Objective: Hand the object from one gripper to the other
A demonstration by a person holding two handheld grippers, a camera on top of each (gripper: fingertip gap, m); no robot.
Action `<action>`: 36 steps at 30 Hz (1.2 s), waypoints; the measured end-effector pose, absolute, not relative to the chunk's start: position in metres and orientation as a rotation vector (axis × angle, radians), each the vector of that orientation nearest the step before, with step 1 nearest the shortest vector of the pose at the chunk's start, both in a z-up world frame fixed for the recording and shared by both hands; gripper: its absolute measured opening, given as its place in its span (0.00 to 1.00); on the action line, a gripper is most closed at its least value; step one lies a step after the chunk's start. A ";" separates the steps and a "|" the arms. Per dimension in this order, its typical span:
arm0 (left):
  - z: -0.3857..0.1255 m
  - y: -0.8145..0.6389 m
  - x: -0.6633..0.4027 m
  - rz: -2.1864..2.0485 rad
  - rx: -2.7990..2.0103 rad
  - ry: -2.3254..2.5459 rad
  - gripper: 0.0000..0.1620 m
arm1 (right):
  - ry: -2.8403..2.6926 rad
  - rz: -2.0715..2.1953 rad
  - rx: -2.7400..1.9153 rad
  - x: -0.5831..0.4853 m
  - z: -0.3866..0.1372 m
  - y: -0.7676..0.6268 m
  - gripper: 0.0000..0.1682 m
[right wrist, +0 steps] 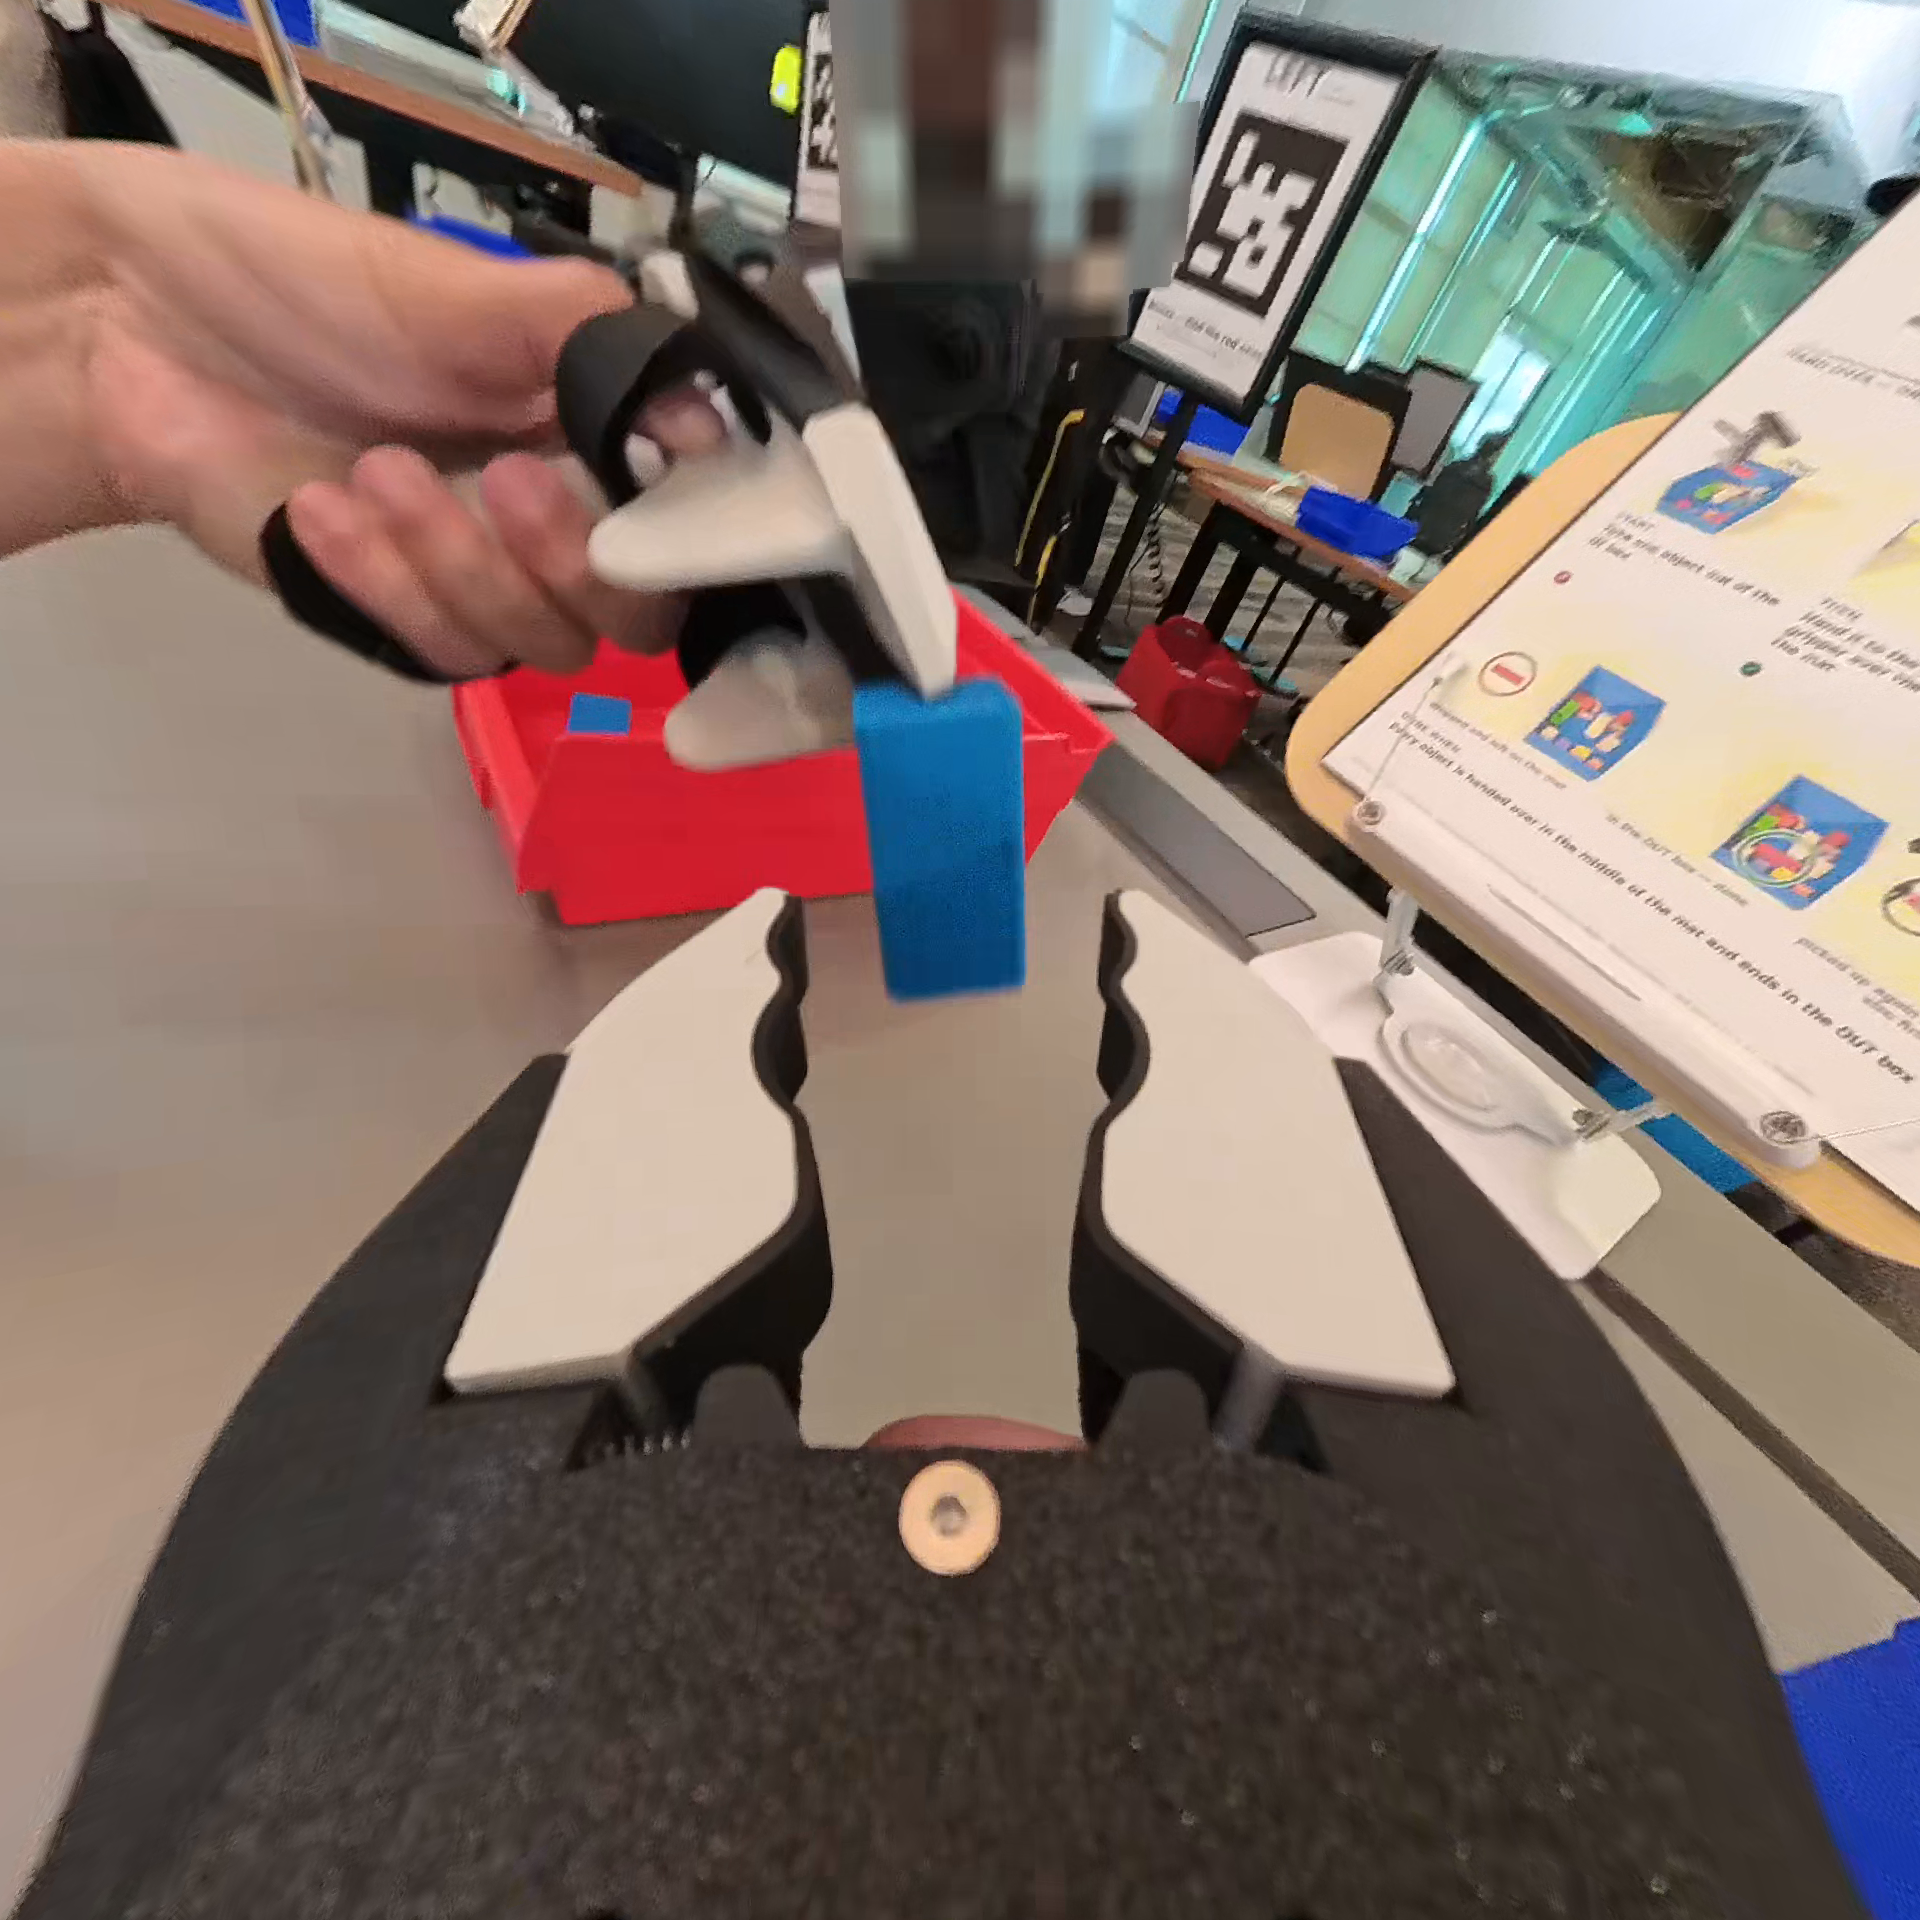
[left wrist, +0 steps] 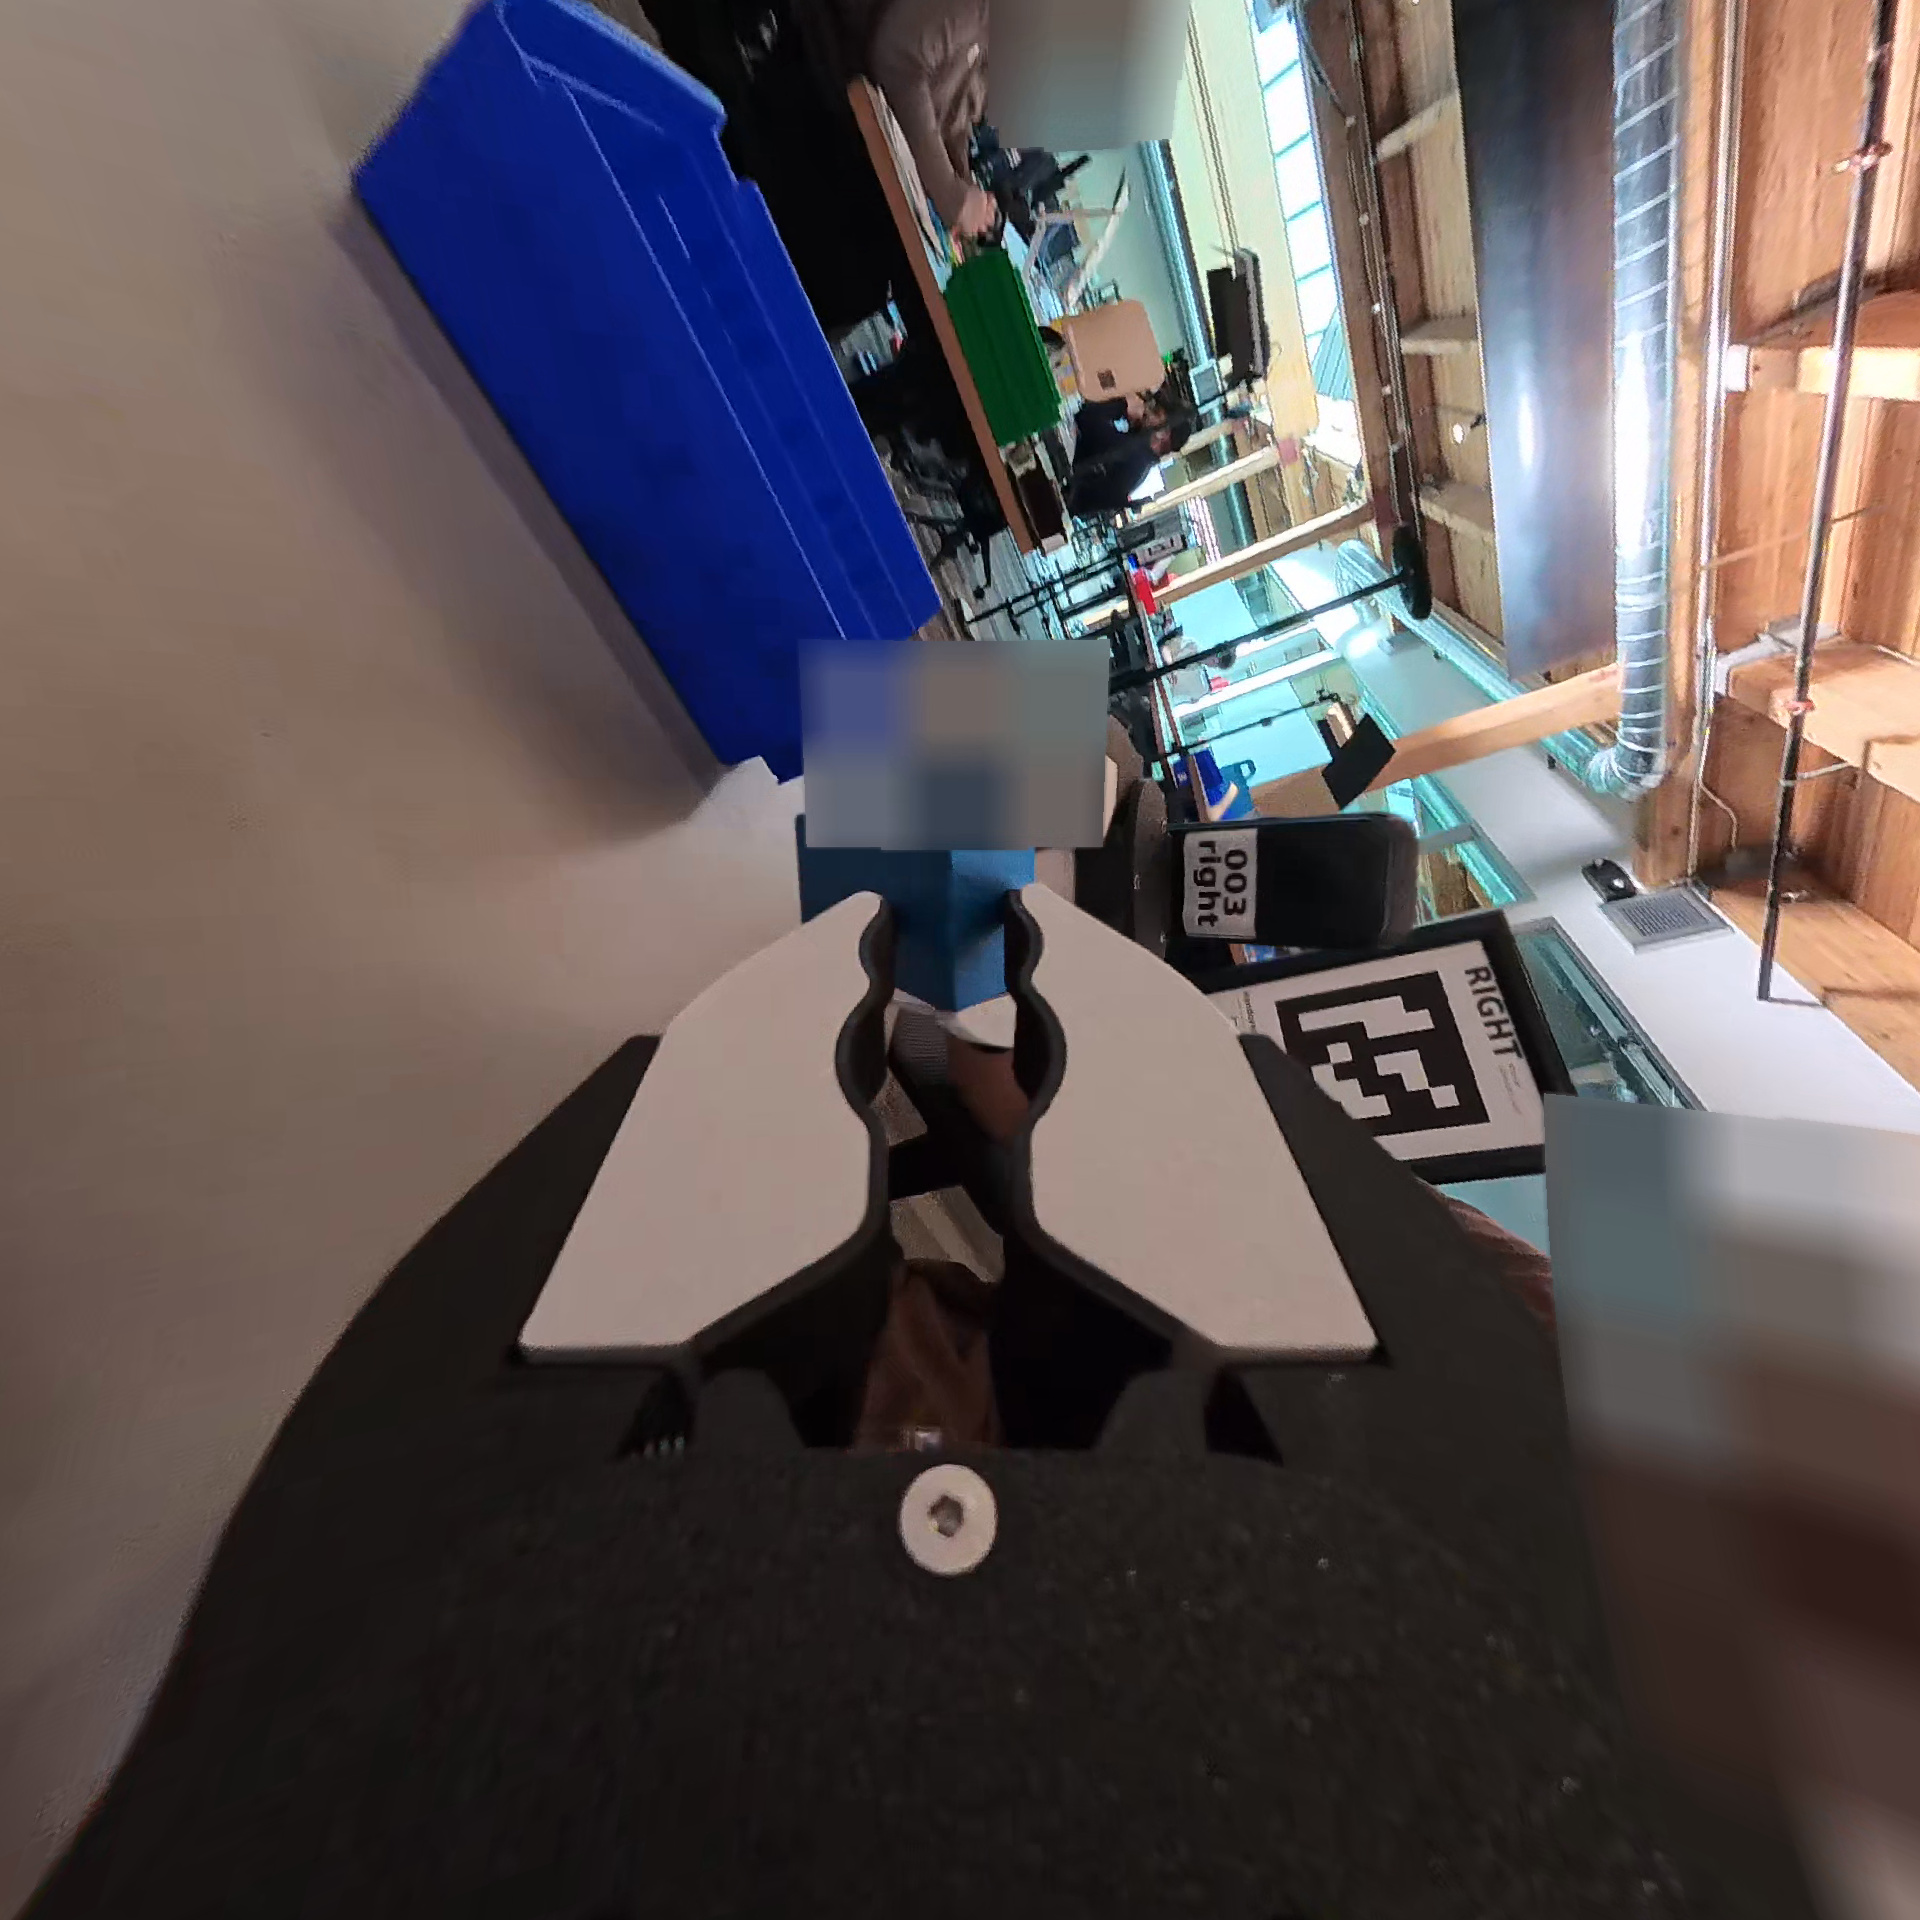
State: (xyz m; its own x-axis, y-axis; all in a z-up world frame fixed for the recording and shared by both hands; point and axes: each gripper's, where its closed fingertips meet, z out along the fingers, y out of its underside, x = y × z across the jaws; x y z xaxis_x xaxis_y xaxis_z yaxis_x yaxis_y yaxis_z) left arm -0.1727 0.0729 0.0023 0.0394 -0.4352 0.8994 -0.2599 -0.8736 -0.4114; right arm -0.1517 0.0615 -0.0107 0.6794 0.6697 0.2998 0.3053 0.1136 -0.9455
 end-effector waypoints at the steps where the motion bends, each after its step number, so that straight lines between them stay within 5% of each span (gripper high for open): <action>1: 0.000 0.068 -0.164 -1.957 -2.173 0.742 0.12 | -0.829 0.318 -1.457 -0.152 -0.007 0.065 0.32; 4: 0.002 0.062 -0.149 -2.004 -2.169 0.703 0.12 | -0.808 0.308 -1.453 -0.150 -0.010 0.069 0.20; 8: 0.010 0.053 -0.143 -2.056 -2.136 0.696 0.11 | -0.802 0.340 -1.416 -0.142 -0.002 0.059 0.19; 13: -0.002 0.039 -0.175 -1.758 -2.152 0.773 0.43 | -0.751 0.297 -1.393 -0.100 0.036 0.053 0.19; 19: -0.052 0.011 -0.242 -1.095 -1.982 0.664 0.43 | -0.434 0.063 -1.551 0.062 0.083 0.065 0.20; 23: -0.100 -0.018 -0.274 -0.866 -1.952 0.644 0.42 | -0.041 -0.066 -1.874 0.180 0.022 0.076 0.19; 29: -0.125 -0.018 -0.275 -0.818 -2.005 0.693 0.40 | 0.186 -0.069 -2.418 0.218 -0.125 0.083 0.20; 36: -0.142 -0.023 -0.267 -0.769 -2.044 0.788 0.39 | 0.220 -0.061 -2.623 0.215 -0.178 0.080 0.20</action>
State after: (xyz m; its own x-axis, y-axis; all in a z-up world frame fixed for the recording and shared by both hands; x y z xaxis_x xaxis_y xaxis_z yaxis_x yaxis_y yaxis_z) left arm -0.2670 -0.0226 -0.1424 0.6217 -0.7447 0.2428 -0.2605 -0.4889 -0.8325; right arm 0.2155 0.0800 -0.1779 0.9859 -0.1670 0.0025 -0.1445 -0.8604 -0.4888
